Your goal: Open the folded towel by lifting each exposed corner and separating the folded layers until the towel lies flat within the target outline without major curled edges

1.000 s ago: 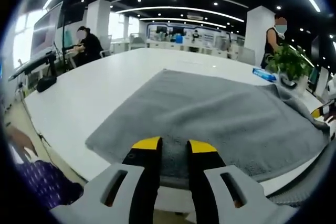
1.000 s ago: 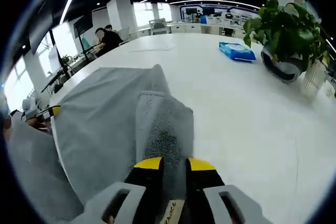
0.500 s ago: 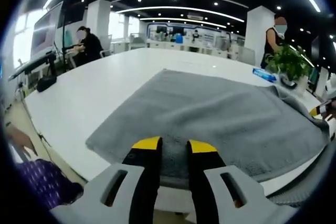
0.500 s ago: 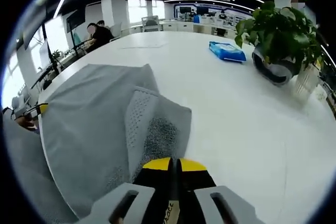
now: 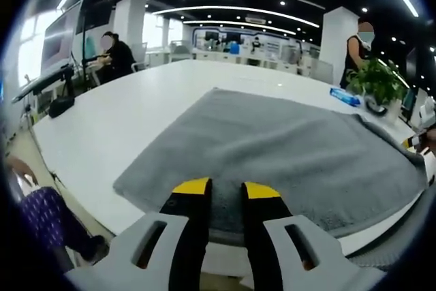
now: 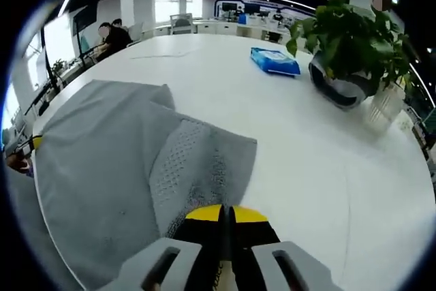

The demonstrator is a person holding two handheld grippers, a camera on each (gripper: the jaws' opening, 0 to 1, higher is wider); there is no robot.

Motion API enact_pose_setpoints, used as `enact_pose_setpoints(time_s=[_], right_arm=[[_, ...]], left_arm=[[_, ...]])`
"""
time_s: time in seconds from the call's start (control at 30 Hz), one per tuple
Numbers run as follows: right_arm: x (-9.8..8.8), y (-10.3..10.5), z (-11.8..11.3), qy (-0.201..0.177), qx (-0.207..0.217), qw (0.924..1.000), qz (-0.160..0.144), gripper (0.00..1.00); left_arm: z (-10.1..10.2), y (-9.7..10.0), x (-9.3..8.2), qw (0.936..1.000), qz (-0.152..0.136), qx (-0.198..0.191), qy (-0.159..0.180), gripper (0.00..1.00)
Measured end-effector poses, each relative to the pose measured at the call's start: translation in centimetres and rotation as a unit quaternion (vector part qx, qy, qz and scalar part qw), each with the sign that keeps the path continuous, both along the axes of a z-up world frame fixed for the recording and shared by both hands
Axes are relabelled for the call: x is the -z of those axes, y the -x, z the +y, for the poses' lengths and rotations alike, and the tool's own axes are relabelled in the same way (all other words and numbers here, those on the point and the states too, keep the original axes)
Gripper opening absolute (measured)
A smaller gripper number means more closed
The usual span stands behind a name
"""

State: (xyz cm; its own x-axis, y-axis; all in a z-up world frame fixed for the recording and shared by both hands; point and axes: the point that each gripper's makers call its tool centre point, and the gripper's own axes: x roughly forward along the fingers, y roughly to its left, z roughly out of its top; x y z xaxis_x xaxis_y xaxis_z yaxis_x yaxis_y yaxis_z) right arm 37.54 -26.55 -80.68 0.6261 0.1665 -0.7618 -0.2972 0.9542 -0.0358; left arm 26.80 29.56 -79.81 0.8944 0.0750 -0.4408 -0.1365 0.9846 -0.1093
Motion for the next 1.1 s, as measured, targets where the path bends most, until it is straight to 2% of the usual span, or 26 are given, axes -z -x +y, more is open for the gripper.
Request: enact_pose_setpoints(time_s=[0.63, 0.77, 1.1], right_arm=[[0.2, -3.5, -3.8, 0.023, 0.033, 0.9989, -0.024, 0.0], [0.2, -3.9, -4.7, 0.032, 0.044, 0.9981, -0.028, 0.0], [0.1, -4.5, -6.4, 0.027, 0.066, 0.9969, -0.034, 0.0]], left_arm=[[0.3, -0.2, 0.3, 0.9999, 0.011, -0.008, 0.0, 0.17], [0.2, -0.2, 0.3, 0.9998, 0.014, -0.011, 0.001, 0.17], [0.2, -0.2, 0.2, 0.9998, 0.019, -0.011, 0.0, 0.17]])
